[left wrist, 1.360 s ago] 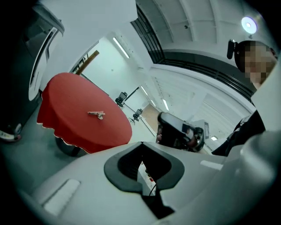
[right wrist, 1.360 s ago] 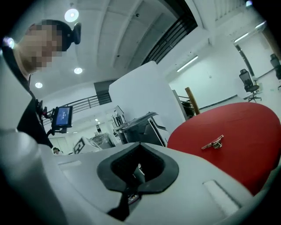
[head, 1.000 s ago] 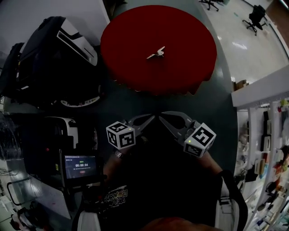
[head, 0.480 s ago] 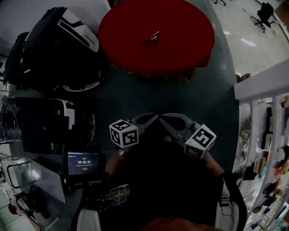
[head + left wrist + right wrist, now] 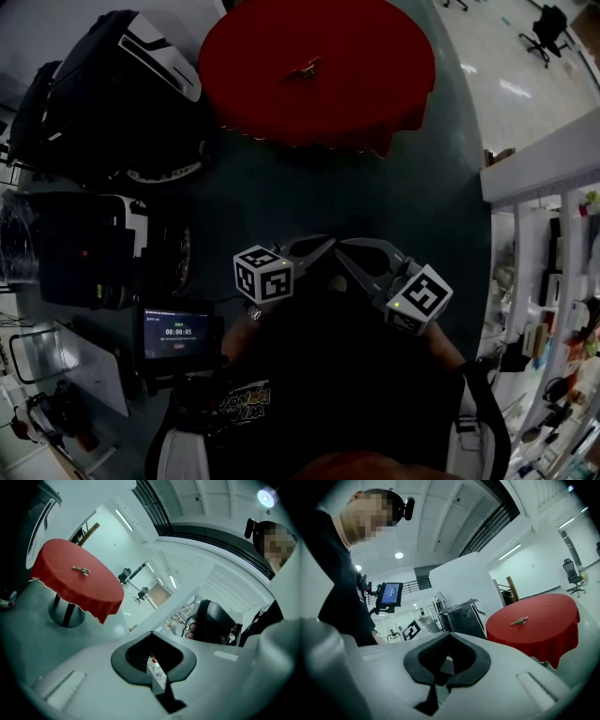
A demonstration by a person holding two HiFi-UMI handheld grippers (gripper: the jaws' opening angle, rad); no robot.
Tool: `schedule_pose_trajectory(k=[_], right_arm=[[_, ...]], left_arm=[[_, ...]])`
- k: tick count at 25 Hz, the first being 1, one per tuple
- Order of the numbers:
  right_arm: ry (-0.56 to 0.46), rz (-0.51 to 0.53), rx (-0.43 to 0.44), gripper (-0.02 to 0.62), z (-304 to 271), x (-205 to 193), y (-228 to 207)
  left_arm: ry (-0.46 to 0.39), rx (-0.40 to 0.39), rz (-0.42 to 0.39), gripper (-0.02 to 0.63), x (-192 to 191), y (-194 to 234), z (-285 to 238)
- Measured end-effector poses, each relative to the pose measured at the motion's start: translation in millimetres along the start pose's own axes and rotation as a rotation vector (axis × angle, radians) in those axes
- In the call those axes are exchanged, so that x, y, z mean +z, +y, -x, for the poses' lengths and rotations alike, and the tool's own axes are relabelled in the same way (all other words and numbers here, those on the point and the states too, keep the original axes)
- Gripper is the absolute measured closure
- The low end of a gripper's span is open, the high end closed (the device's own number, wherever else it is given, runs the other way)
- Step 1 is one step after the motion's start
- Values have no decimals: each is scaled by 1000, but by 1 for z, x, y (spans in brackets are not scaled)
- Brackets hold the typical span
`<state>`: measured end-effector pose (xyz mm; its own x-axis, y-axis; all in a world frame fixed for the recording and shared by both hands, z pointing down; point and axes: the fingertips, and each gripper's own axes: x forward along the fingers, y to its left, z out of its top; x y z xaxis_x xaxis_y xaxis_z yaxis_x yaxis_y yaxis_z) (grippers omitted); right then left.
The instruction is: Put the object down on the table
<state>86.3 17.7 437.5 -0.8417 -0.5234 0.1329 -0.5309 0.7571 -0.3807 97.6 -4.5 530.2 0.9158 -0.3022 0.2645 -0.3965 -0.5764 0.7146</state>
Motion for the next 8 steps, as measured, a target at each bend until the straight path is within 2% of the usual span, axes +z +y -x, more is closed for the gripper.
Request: schedule_pose_trajectory(k=[8], right_arm=[[-19,5,-11,594,7,6,-4]], left_arm=[[29,-30,-30,594,3,-9,-17]])
